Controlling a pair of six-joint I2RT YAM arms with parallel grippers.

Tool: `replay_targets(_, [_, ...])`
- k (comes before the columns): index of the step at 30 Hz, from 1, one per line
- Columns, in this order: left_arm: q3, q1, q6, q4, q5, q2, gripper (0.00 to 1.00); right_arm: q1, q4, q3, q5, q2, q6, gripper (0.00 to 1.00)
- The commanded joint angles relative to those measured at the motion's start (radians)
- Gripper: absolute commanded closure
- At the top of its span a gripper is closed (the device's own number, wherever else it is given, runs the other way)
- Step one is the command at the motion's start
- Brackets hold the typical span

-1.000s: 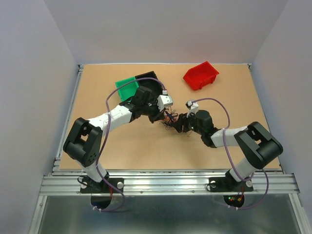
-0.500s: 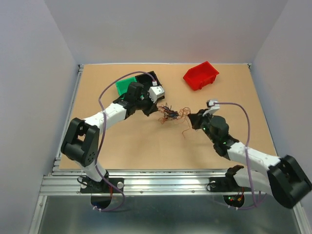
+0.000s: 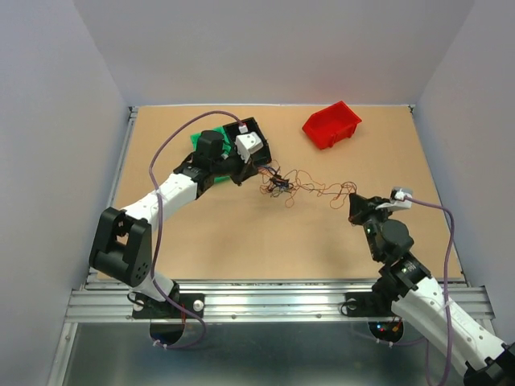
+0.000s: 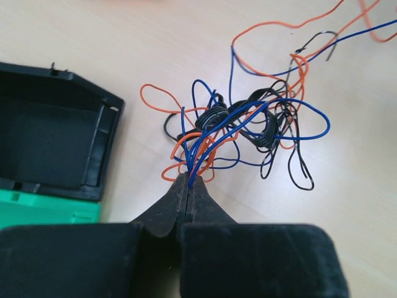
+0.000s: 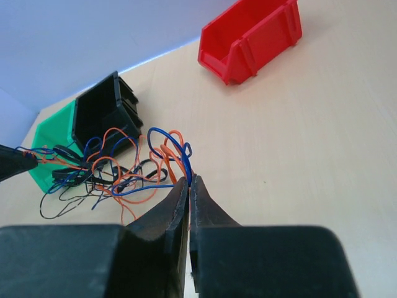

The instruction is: Untangle the cables

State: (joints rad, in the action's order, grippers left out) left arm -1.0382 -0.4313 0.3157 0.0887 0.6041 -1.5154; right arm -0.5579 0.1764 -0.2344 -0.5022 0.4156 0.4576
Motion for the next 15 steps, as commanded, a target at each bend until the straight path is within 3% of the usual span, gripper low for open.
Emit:
replay_targets(1, [0.026, -0.047, 0.045, 0.013, 0.045, 0.050, 1.00, -0.005, -0.066, -0.003, 0.014, 0.002, -0.007, 0.89])
replay_targets(3, [0.030, -0.064, 0.059, 0.011, 0.045, 0.061, 1.00, -0.004, -0.064, -0.017, 0.059, 0.041, -0.022, 0.72])
replay_targets(5, [0.038, -0.078, 0.074, 0.009, 0.043, 0.067, 1.00, -0.005, -0.064, -0.029, 0.085, 0.090, -0.027, 0.64])
replay_targets(6, [0.044, -0.086, 0.088, 0.006, 0.040, 0.073, 1.00, -0.004, -0.060, -0.039, 0.108, 0.104, -0.034, 0.48])
replay_targets(8, [0.052, -0.116, 0.103, 0.005, 0.026, 0.080, 1.00, -0.004, -0.042, -0.040, 0.132, 0.141, -0.045, 0.39])
replay_targets(11, [0.066, -0.147, 0.126, 0.003, 0.010, 0.089, 1.00, -0.004, 0.033, -0.014, 0.181, 0.157, -0.060, 0.05])
replay_targets(12, [0.067, -0.150, 0.131, 0.003, 0.008, 0.092, 1.00, -0.004, 0.099, 0.004, 0.212, 0.161, -0.060, 0.00])
replay_targets(15, [0.066, -0.152, 0.135, 0.000, 0.014, 0.089, 1.00, -0.004, 0.234, 0.069, 0.328, 0.182, -0.086, 0.00])
